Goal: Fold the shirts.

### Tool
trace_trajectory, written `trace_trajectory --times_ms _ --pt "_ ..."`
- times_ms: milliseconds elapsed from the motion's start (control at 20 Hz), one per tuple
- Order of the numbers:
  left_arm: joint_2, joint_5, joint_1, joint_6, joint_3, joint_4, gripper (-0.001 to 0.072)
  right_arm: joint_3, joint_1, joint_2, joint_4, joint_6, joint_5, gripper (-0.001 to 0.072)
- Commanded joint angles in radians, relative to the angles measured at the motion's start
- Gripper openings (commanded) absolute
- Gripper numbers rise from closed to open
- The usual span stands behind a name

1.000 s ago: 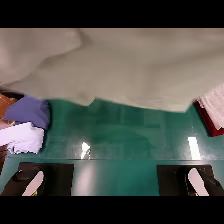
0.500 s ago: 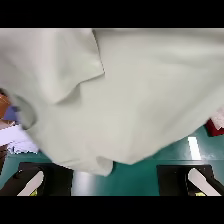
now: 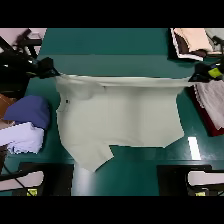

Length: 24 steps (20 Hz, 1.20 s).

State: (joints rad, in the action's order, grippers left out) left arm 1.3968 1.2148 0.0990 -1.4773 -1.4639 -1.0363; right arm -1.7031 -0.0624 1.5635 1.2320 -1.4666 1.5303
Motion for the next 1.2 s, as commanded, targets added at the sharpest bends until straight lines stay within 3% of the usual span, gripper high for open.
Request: trace_trajectory --times_ms 0,200,450,750,850,900,950,1000,1150 --pt "0.141 -0.170 0.001 0.073 0.002 0.057 0.0029 -0.126 0.030 0.183 0.015 -0.003 -0.085 0.0013" --pt "0.169 -0.205 0.002 0.102 -0.015 0.042 0.0030 -0.242 0.030 0.248 0.018 0.016 -0.064 0.0013" --pt "0.169 0.036 -0.005 0.176 0.024 -0.027 0.0030 -0.181 0.030 0.228 0.028 0.047 0.045 0.0013" --pt "0.169 -0.014 -0.006 0.172 0.183 -0.034 0.0030 0.223 0.050 0.062 0.018 0.045 -0.169 0.0014" --pt "0.170 -0.023 -0.006 0.135 0.192 -0.034 0.0034 0.302 0.053 0.031 0.018 0.043 -0.220 0.0018" --pt "0.169 -0.030 -0.006 0.112 0.192 -0.034 0.0233 0.322 0.053 0.024 0.018 0.043 -0.224 0.0066" --pt "0.169 -0.035 -0.006 0.089 0.192 -0.034 0.0490 0.332 0.053 0.022 0.018 0.042 -0.225 0.0261" --pt "0.167 -0.032 -0.006 0.059 0.191 -0.033 0.0540 0.331 0.053 0.022 0.017 0.042 -0.219 0.0346" --pt "0.106 0.045 -0.004 0.051 0.197 -0.080 0.0540 0.332 0.053 -0.021 0.020 0.044 -0.209 0.0346"
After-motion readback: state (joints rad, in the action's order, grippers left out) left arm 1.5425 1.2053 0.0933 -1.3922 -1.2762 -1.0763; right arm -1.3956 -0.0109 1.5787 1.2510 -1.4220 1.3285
